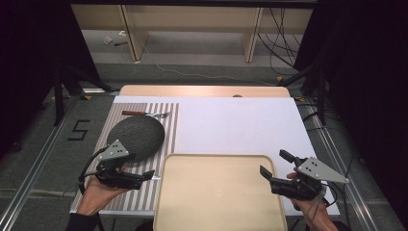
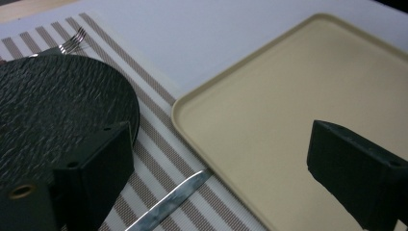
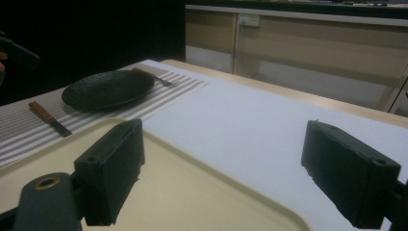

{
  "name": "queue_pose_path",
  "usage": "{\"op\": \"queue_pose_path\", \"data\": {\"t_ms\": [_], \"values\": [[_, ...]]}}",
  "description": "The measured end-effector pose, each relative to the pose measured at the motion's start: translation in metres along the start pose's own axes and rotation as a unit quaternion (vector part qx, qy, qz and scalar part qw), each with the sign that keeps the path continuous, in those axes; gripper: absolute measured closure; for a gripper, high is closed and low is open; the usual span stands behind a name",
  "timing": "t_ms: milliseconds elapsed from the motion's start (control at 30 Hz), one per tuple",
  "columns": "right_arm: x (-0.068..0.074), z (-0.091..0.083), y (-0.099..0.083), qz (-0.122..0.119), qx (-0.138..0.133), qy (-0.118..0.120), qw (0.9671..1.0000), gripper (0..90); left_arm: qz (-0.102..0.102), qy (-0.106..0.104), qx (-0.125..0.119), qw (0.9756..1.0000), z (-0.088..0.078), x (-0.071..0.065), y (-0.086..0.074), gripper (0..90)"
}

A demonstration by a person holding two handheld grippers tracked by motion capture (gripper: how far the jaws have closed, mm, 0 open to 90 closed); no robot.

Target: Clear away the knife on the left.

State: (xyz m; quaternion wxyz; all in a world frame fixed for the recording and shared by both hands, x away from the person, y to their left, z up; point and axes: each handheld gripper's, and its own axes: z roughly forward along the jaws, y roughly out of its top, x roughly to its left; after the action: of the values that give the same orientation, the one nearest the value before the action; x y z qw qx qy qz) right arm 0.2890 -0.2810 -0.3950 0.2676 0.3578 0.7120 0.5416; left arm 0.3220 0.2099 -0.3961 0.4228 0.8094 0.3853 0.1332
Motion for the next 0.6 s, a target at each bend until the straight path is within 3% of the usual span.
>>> {"op": "queue_pose_path", "data": {"t_ms": [233,333,433,500,567,600], "values": [[0.000,0.000,0.000,0.000,0.000,0.000,1.0000,16.0,0.005,0.017,0.034,0.9993,-0.003,0.011,-0.001,8.5],[0.000,0.000,0.000,0.000,0.002,0.001,1.0000,16.0,0.011,0.023,0.061,0.9978,-0.005,0.018,-0.002,8.9],[0.000,0.000,-0.001,-0.002,0.002,0.001,1.0000,16.0,0.027,0.035,0.095,0.9945,-0.003,0.021,-0.003,9.9],[0.000,0.000,0.000,-0.002,0.001,0.001,1.0000,16.0,0.036,0.043,0.121,0.9910,0.000,0.023,-0.005,10.2],[0.000,0.000,0.000,-0.002,0.001,0.001,1.0000,16.0,0.038,0.043,0.130,0.9898,0.001,0.024,-0.006,10.5],[0.000,0.000,-0.001,-0.003,0.003,0.002,1.0000,16.0,0.039,0.044,0.154,0.9863,0.003,0.028,-0.007,10.8]]}}
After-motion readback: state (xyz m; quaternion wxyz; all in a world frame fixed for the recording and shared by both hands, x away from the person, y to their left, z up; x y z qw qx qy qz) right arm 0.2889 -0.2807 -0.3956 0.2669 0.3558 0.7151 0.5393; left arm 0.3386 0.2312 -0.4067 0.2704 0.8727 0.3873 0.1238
